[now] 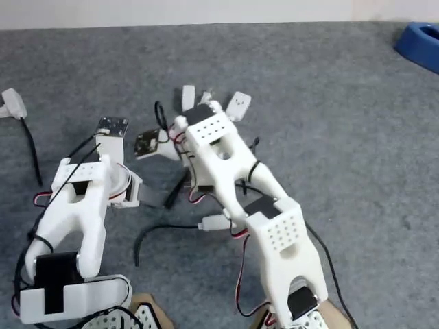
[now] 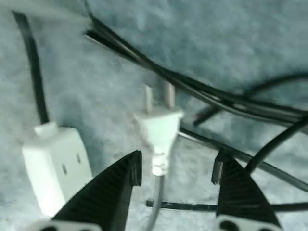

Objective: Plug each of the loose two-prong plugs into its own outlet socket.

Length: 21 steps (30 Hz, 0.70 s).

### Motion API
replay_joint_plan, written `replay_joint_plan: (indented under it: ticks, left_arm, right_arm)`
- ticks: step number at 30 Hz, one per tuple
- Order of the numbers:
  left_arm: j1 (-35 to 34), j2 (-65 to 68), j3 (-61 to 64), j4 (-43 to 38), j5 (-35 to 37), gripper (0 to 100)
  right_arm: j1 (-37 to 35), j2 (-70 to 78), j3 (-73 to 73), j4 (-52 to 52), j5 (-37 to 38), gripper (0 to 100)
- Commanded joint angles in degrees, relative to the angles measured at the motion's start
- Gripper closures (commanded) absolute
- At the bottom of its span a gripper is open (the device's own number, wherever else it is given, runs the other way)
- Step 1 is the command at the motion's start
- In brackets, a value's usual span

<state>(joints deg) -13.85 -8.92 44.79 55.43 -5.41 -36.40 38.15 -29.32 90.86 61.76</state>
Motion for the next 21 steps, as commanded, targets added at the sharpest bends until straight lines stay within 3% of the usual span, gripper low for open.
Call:
replay_joint_plan:
  ticks: [1,15,19,21]
  left_arm:
    - [-0.22,-2.15,-1.80,1.14,-0.44,59]
    - [-0.22,-15.69,5.05,0.97,-0.35,59]
    - [-0.22,-16.75,5.58,0.97,-0.35,59]
    - [-0.31,-16.75,5.58,0.97,-0.35,59]
  right_arm:
    - [1.36,-3.12,0.92,-1.36,1.58,76.4]
    - [-4.26,-0.31,3.82,-0.57,-0.53,76.6]
    - [-5.14,0.22,6.46,-2.68,-0.88,90.2]
    - [-4.88,0.04,7.87,-4.70,-0.97,90.0]
